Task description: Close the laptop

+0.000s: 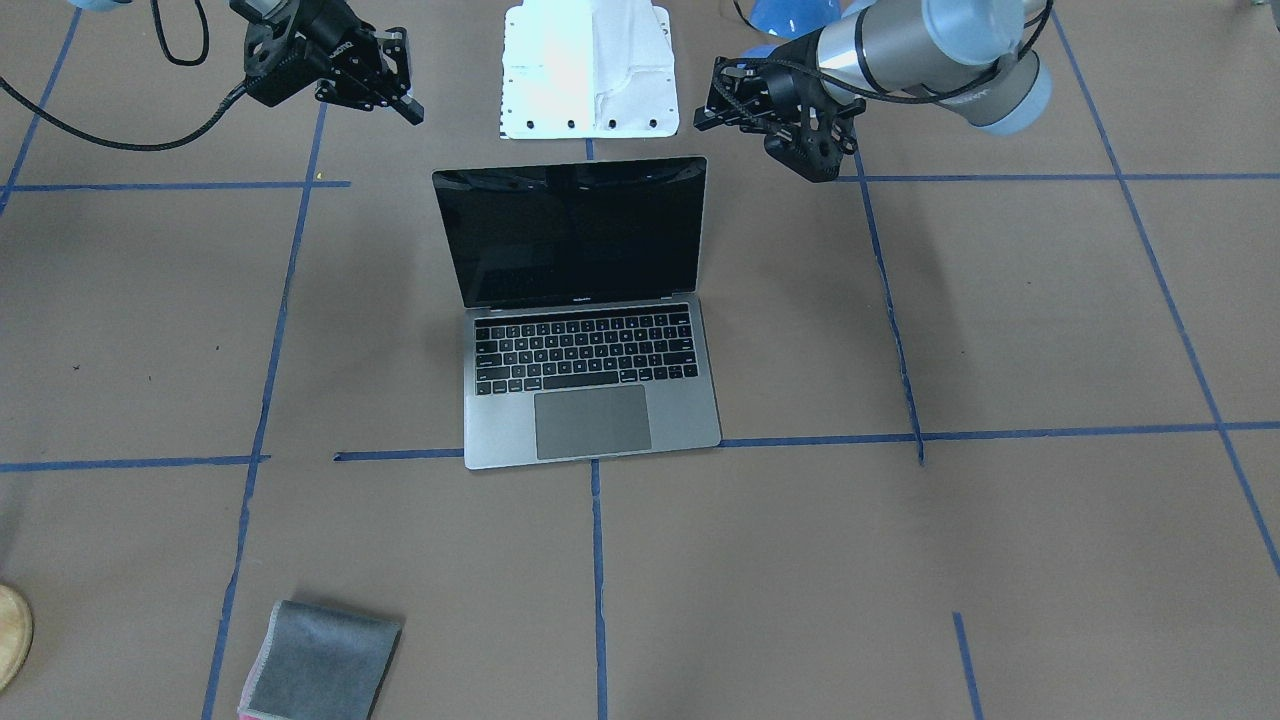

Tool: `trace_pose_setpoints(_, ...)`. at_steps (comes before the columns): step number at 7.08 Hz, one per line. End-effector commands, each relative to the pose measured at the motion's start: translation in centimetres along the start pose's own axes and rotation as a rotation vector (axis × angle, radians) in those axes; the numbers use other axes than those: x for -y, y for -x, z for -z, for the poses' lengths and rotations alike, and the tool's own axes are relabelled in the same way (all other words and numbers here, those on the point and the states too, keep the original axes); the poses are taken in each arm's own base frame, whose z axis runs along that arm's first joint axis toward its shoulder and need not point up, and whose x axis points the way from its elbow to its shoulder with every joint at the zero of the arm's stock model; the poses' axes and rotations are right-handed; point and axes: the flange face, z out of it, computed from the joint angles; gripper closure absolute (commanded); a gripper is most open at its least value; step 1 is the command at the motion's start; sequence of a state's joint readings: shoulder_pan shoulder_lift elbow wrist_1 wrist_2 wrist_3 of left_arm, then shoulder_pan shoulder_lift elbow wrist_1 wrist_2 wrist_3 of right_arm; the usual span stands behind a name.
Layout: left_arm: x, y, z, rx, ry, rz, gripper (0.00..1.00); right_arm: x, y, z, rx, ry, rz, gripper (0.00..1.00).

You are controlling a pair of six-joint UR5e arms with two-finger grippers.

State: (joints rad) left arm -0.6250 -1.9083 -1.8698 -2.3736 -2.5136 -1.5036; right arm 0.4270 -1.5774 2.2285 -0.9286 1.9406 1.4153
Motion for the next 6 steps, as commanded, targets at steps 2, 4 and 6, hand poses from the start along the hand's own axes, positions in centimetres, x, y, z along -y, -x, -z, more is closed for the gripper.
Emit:
trace_pose_setpoints(2, 0.0, -0.2, -0.9, 0.003, -0.026, 0.005, 0.99, 1.7, 2.9, -2.4, 0.040, -0.036, -0.009, 0.94)
trace_pose_setpoints(4, 0.5, -0.4, -0.9, 0.002, -0.066, 0.000, 1.00, 2.8, 2.1, -3.1, 0.007, -0.124, -0.016, 0.94)
trace_pose_setpoints(6, 0.7, -0.3, -1.0, 0.006, -0.072, 0.003, 1.00, 4.7, 1.0, -2.8, -0.016, -0.161, -0.032, 0.95)
